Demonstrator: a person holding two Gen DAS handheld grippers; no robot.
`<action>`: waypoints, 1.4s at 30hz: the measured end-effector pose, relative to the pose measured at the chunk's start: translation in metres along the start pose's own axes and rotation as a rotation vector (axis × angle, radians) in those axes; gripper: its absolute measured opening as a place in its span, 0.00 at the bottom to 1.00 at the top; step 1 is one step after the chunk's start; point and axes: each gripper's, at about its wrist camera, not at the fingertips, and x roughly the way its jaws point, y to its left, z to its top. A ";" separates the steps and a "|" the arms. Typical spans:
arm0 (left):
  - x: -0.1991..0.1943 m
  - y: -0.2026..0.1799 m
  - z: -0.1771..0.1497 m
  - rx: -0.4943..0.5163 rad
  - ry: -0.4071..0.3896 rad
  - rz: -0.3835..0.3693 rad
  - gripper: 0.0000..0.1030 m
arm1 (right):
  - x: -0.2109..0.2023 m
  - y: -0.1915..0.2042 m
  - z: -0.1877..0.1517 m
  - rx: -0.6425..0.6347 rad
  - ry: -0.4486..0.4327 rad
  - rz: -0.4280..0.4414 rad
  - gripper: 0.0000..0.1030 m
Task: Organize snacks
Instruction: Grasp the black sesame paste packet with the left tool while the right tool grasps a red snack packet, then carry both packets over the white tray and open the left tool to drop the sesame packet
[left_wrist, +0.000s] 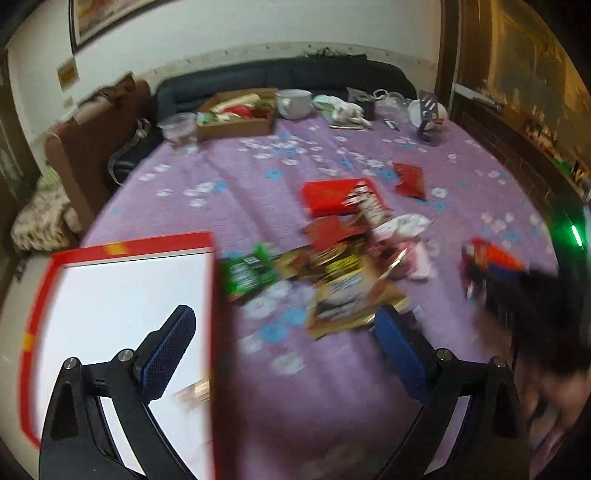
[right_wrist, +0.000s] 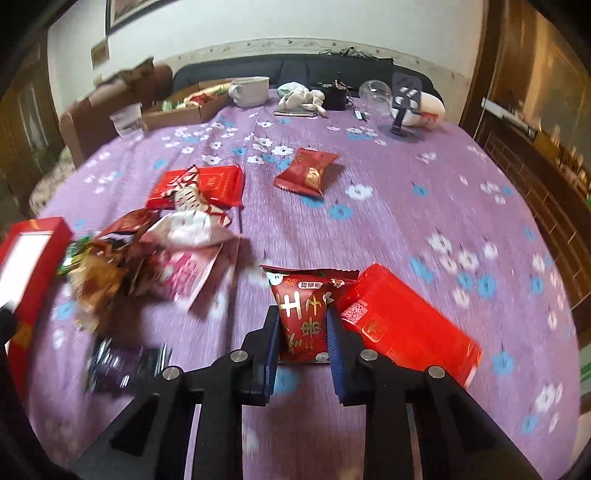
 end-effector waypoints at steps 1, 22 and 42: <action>0.006 -0.002 0.002 -0.019 0.007 -0.004 0.96 | -0.004 -0.002 -0.004 0.009 0.003 0.016 0.24; 0.045 -0.015 -0.012 0.005 0.070 -0.139 0.38 | -0.022 -0.013 -0.036 0.073 -0.018 0.079 0.25; -0.065 0.077 -0.062 -0.077 -0.146 -0.035 0.38 | -0.090 0.059 -0.040 0.033 -0.251 0.451 0.24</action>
